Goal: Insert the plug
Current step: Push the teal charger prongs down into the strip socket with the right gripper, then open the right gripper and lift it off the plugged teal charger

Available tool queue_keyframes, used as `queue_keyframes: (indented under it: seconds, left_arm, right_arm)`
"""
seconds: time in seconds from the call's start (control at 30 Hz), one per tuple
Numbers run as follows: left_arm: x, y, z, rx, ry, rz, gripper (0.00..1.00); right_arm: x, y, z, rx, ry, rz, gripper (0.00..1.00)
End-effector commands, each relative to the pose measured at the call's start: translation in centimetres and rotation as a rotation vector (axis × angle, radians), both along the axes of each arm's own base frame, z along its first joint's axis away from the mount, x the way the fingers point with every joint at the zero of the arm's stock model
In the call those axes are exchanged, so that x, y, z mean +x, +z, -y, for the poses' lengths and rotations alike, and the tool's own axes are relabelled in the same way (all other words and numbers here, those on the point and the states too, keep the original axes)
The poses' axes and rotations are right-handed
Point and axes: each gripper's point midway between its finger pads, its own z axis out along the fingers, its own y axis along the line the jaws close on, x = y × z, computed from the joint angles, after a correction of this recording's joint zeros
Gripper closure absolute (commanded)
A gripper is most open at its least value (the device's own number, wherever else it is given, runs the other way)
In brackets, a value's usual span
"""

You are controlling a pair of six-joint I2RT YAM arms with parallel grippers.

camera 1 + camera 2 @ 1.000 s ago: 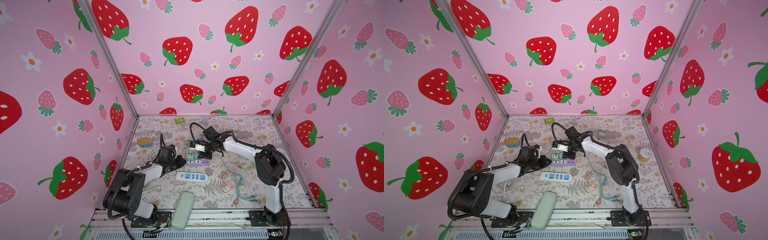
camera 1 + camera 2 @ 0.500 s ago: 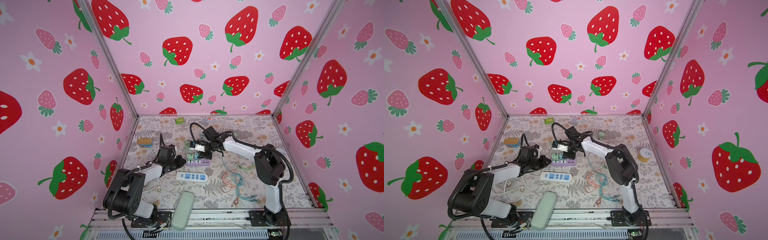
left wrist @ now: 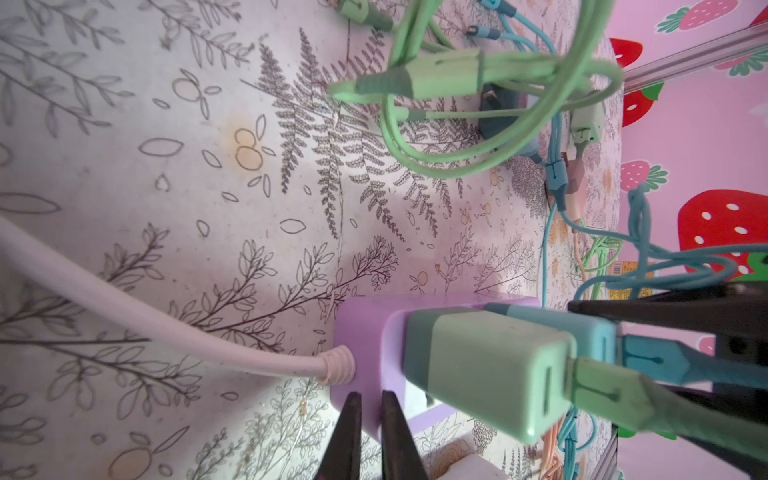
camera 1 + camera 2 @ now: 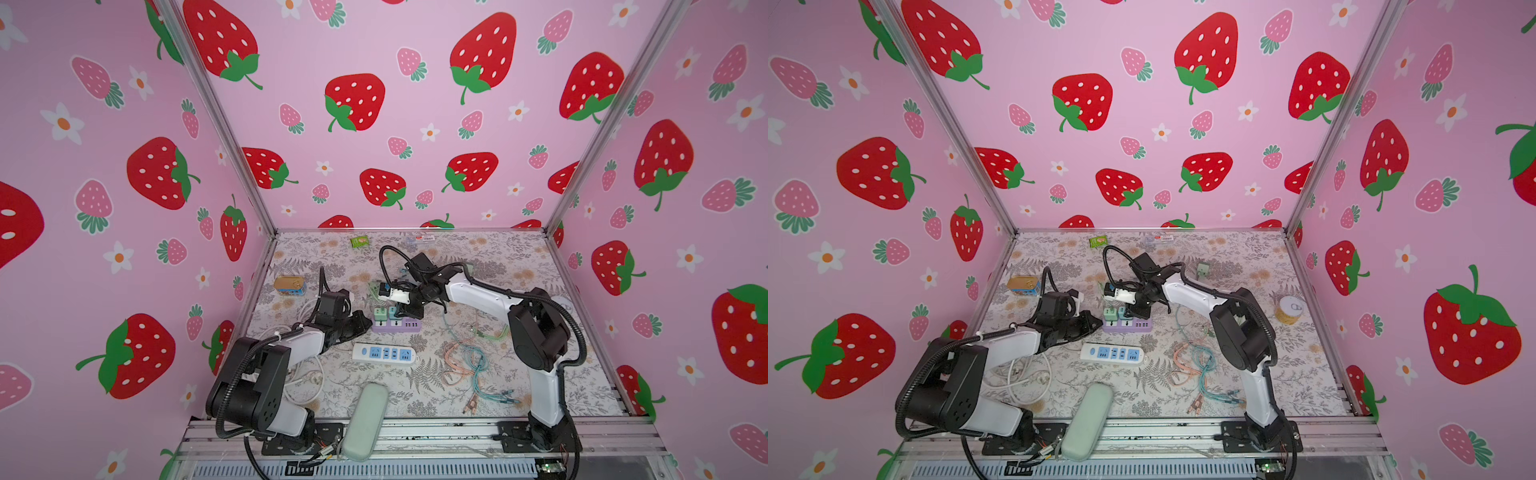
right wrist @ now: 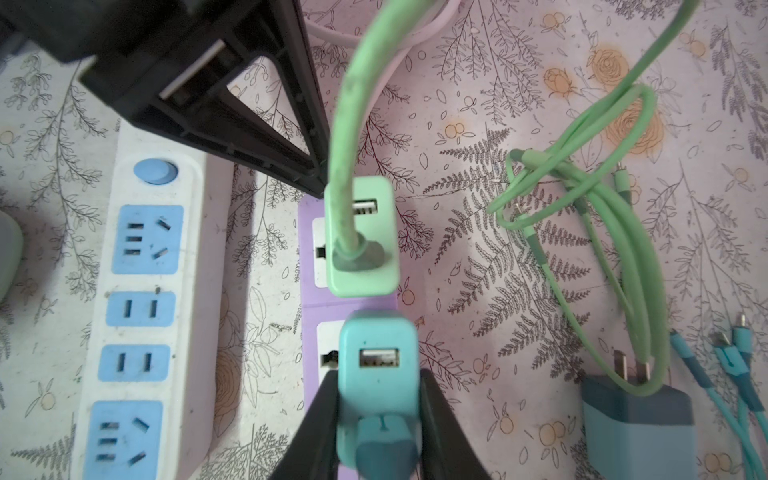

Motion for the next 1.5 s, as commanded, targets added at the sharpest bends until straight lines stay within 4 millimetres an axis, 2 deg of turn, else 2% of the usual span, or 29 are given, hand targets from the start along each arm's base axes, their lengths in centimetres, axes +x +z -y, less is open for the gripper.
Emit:
queue_keyframes:
  seconds: [0.0, 0.3, 0.67, 0.87, 1.07, 1.33, 1.4, 1.47]
  left_arm:
    - [-0.1, -0.1, 0.0, -0.01, -0.004, -0.004, 0.86]
    - [-0.1, 0.1, -0.2, -0.011, -0.004, 0.001, 0.86]
    - [-0.1, 0.2, 0.0, -0.025, -0.011, -0.003, 0.86]
    - [-0.1, 0.5, -0.2, -0.021, -0.009, 0.002, 0.86]
    - [-0.2, 0.7, -0.3, -0.023, -0.007, 0.007, 0.86]
    - [0.0, 1.2, -0.5, -0.026, -0.004, 0.014, 0.86]
    - [0.0, 1.4, -0.5, -0.027, -0.005, 0.018, 0.86]
    - [0.0, 1.4, -0.6, -0.025, -0.006, 0.02, 0.86]
  right_arm:
    - [-1.1, -6.9, 3.5, -0.202, -0.018, -0.06, 1.0]
    - [-1.4, -8.4, 4.3, -0.227, -0.036, -0.086, 1.0]
    - [-0.8, -5.8, 2.4, -0.145, -0.062, -0.107, 0.94]
    - [-0.6, -4.2, 1.7, -0.102, -0.077, -0.114, 0.81]
    - [-0.5, -2.9, 1.7, -0.07, -0.102, -0.125, 0.61]
    - [-0.9, -1.1, 1.8, -0.026, -0.105, -0.127, 0.49]
    - [-1.1, -0.8, 1.8, -0.022, -0.107, -0.129, 0.49]
    - [-1.3, -0.6, 2.1, -0.02, -0.108, -0.133, 0.44]
